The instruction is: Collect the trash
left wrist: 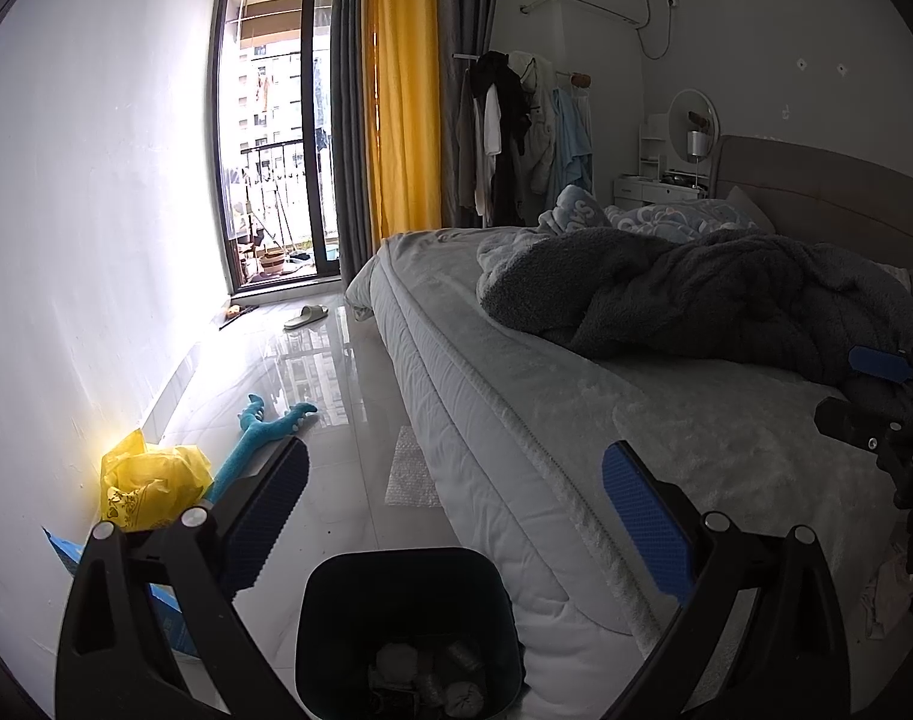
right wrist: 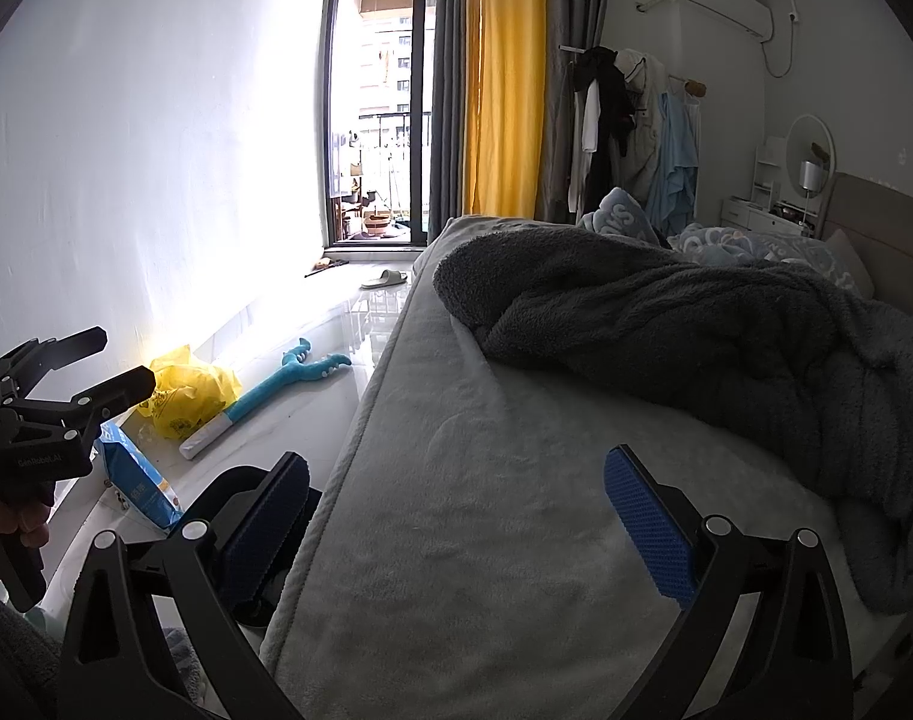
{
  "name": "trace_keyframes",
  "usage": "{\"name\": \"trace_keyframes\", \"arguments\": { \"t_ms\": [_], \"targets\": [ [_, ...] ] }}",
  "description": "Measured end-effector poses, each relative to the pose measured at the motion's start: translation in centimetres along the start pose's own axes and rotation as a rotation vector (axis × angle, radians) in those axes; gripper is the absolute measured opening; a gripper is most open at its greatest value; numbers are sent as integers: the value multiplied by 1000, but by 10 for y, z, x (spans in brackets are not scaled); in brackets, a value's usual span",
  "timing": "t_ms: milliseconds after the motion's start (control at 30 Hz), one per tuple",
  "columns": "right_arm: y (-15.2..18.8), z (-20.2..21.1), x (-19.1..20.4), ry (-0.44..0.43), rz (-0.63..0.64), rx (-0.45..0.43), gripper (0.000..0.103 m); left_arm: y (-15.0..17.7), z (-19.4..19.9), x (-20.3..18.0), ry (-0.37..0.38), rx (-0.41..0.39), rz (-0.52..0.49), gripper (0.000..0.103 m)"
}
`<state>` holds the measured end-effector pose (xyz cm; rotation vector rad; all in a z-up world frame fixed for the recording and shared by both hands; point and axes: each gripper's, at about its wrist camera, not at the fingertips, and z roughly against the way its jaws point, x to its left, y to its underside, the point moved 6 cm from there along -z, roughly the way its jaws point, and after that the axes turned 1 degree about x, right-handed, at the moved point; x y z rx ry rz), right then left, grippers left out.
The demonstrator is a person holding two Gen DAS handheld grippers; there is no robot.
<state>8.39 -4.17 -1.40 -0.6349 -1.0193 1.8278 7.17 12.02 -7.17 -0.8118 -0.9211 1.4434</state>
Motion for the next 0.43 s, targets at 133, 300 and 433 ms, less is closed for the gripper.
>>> {"name": "trace_keyframes", "arguments": {
  "t_ms": [133, 300, 433],
  "targets": [
    [0, 0, -1, -1, -1, 1, 100, 0, 0, 0, 0, 0, -1, 100],
    [0, 0, -1, -1, 0, 1, 100, -1, 0, -1, -7, 5, 7, 100],
    [0, 0, -1, -2, -2, 0, 100, -2, 0, -2, -8, 5, 9, 100]
  ]
}}
